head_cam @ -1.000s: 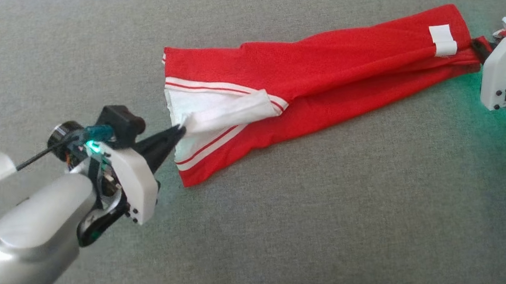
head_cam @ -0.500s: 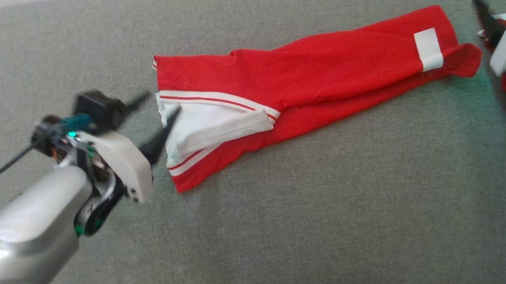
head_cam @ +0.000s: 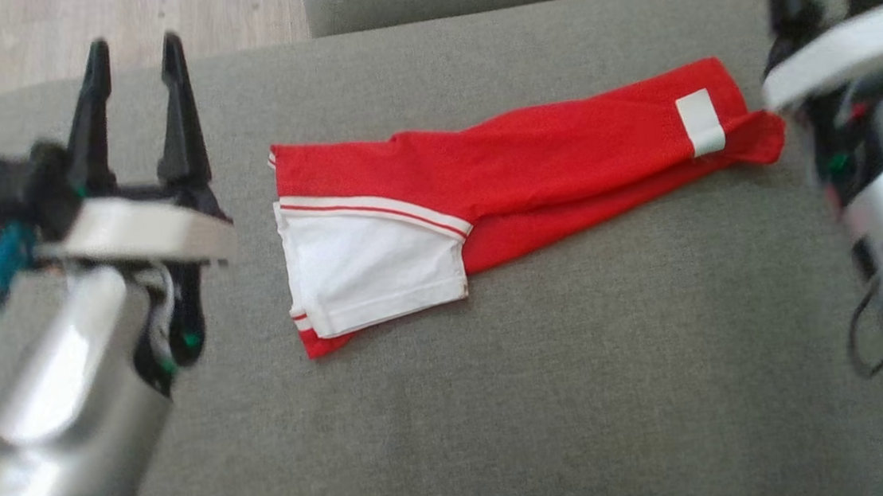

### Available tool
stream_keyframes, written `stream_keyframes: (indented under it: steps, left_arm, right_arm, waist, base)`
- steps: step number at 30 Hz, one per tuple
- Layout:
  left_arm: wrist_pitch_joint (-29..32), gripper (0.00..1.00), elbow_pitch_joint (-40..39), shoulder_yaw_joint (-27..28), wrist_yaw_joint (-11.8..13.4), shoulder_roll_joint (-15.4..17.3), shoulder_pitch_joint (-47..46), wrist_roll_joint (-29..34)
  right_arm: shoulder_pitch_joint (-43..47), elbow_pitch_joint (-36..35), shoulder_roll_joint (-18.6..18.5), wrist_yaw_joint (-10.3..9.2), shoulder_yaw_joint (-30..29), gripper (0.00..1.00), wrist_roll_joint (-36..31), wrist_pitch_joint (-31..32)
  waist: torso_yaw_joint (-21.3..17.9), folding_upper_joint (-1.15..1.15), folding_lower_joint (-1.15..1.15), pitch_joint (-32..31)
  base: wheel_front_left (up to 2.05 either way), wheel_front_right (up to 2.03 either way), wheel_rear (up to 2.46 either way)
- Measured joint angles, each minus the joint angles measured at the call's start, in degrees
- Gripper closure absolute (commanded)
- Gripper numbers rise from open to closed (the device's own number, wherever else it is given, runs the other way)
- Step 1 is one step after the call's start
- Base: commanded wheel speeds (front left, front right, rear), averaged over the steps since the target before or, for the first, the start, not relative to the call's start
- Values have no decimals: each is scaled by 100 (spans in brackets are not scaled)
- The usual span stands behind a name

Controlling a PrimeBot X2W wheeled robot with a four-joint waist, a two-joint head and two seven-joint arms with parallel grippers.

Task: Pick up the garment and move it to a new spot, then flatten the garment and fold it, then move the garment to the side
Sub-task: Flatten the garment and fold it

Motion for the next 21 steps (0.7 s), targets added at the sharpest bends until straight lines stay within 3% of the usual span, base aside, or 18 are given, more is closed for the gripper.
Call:
stream_keyframes:
  steps: [3,7,11,15,21]
  left_arm:
    - [-11,0,-304,715,0,-376,782,624]
    - [-9,0,-343,1159,-171,-821,1909,1360]
    - [-9,0,-344,1647,-363,-1226,2575,1850]
    - [-9,0,-344,2083,-626,-1607,2981,2253]
    - [-9,0,-319,2585,-1026,-1952,3231,2729]
  right_arm:
    - [663,-410,279,0,-456,0,-564,-15]
    - [1786,-1141,810,0,-1334,0,-1380,-41]
    - [2946,-1584,1336,0,-1700,0,-2084,-40]
    - [3645,-1815,1470,0,-1887,0,-2348,-40]
    - [3743,-2064,1504,0,-1909,0,-2450,-40]
  waist:
    - [-11,0,0,-125]
    - [-6,0,0,-253]
    - [-23,0,0,-330]
    - [-61,0,-1,-362]
    - [-94,0,0,-256]
  base:
    - [0,0,0]
    - [0,0,0]
    - [0,0,0]
    - [0,0,0]
    - [0,0,0]
